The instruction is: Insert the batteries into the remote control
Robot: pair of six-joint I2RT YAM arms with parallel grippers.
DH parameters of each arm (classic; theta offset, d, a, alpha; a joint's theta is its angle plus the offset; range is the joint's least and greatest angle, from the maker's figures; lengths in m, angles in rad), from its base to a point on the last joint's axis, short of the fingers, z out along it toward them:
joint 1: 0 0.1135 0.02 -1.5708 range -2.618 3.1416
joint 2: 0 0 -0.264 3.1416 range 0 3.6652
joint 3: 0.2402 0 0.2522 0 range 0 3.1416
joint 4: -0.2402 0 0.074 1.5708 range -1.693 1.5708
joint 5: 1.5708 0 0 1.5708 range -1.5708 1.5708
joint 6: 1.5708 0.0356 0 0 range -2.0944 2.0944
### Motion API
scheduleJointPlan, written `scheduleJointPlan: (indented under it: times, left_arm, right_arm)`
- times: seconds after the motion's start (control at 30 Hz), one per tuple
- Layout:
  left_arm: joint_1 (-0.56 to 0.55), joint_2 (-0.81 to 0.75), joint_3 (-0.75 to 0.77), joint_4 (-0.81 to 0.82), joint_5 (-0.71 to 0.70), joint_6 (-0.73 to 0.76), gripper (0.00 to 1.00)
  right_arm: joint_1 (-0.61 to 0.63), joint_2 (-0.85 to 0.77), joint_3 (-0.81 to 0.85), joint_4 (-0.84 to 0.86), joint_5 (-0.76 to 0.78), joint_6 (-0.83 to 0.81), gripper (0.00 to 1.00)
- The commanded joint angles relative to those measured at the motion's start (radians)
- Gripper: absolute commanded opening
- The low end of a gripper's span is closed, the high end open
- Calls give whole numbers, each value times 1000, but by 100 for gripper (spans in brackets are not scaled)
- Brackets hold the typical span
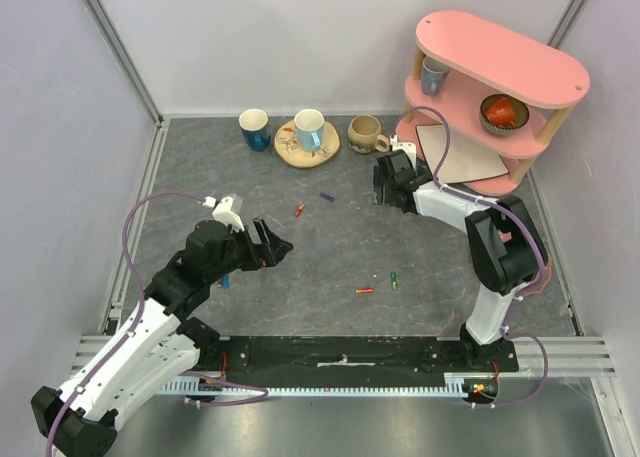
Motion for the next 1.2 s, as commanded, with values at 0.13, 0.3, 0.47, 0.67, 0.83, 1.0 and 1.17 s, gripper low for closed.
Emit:
scheduleJointPlan:
  times: [0.13,0.3,0.47,0.67,0.83,1.0,1.17]
  left_arm:
    - [1,-1,10,-17,1,34,91]
    - [1,0,9,-9,0,29,91]
    - [1,6,10,-3,0,22,91]
    - [-1,3,15,-9,-9,12,91]
    - [1,3,21,-14,-15,8,91]
    - [1,-11,33,-41,-40,0,90]
    - [1,-50,41,-73,-149,-21,88]
  right_arm:
    - [-41,84,83,42,-42,-31,88]
    - [-57,106,86,50,-57,-39,82]
    - [-63,121,78,61,-84,-47,78]
    - [-72,123,38,94,-112,-47,65]
    - [-81,118,22,105,-123,-41,47]
    - [-72,28,-38,127,-144,-7,39]
    - [95,-203,-133,98,-54,37,41]
